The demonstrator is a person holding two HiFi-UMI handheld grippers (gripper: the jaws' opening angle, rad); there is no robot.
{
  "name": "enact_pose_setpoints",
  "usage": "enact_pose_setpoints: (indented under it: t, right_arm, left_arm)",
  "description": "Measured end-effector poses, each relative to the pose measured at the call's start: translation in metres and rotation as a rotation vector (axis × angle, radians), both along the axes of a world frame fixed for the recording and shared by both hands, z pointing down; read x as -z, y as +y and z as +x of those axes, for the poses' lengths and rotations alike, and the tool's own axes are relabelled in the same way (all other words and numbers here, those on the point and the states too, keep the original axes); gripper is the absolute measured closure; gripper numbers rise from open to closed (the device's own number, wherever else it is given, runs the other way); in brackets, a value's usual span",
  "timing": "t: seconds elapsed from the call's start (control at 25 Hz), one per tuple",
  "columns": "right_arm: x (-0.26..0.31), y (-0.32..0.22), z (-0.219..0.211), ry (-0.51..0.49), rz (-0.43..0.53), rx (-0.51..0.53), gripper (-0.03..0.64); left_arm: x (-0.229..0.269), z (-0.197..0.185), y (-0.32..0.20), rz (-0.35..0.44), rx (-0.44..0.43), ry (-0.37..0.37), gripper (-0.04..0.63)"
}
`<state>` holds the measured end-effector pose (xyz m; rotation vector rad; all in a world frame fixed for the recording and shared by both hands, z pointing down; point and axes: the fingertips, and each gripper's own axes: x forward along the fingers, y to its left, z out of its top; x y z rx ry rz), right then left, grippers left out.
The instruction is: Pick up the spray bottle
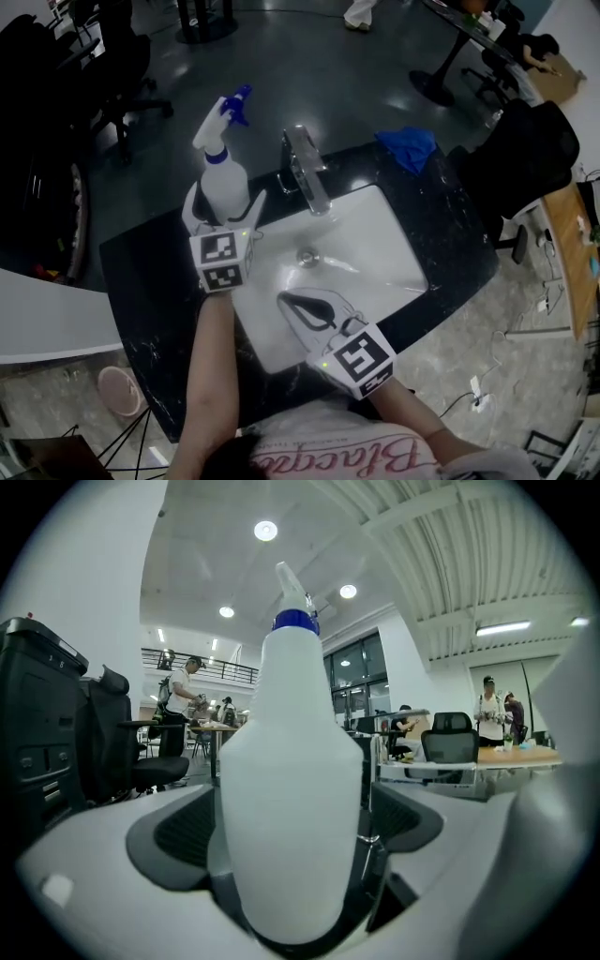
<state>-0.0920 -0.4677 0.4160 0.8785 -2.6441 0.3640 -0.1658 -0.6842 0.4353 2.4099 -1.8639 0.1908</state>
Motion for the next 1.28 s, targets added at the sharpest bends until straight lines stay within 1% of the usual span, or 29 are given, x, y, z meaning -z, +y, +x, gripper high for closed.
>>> enact_pose_setpoints:
  t: [0.16,0.2,0.24,0.48,0.64,0.8,1.0,1.28]
  right_arm:
    - [0.0,-0.001,-0.001,0.0,-0.004,-0.006,0.615]
    - [-0.001,-0.001,-0.001,0.002,-0.004,-0.008,0.615]
    - [-0.001,-0.001,-0.001,0.003,-0.005,-0.012,0.615]
    - [-0.002,0.001,0.002,-0.003,-0.01,-0.034,0.615]
    - [0.004,0.001,0.003,-0.031,-0.011,-0.049,0.615]
    - [0.015,0.006,0.001,-0.051,0.016,-0.044,0.615]
    - [0.026,0.016,0.006,-0.062,0.062,-0.043,0.617]
    - [0.048,0.021,0.026,-0.079,0.131,-0.064,0.617]
  left_arm:
    - [0.003,-0.001,-0.008,0.015,0.007,-0.009,0.1]
    - [0.003,-0.001,-0.009,0.021,0.01,-0.011,0.167]
    - [0.003,-0.002,-0.009,0.023,0.01,-0.012,0.189]
    - [0.006,0.002,-0.006,0.022,-0.015,-0.023,0.192]
    - [0.021,0.007,-0.001,0.06,-0.025,-0.022,0.192]
    - [0.043,0.009,0.01,0.085,-0.025,-0.018,0.192]
    - [0.064,0.008,0.036,0.109,-0.021,-0.02,0.192]
    - [0.092,0.007,0.09,0.138,-0.018,-0.029,0.192]
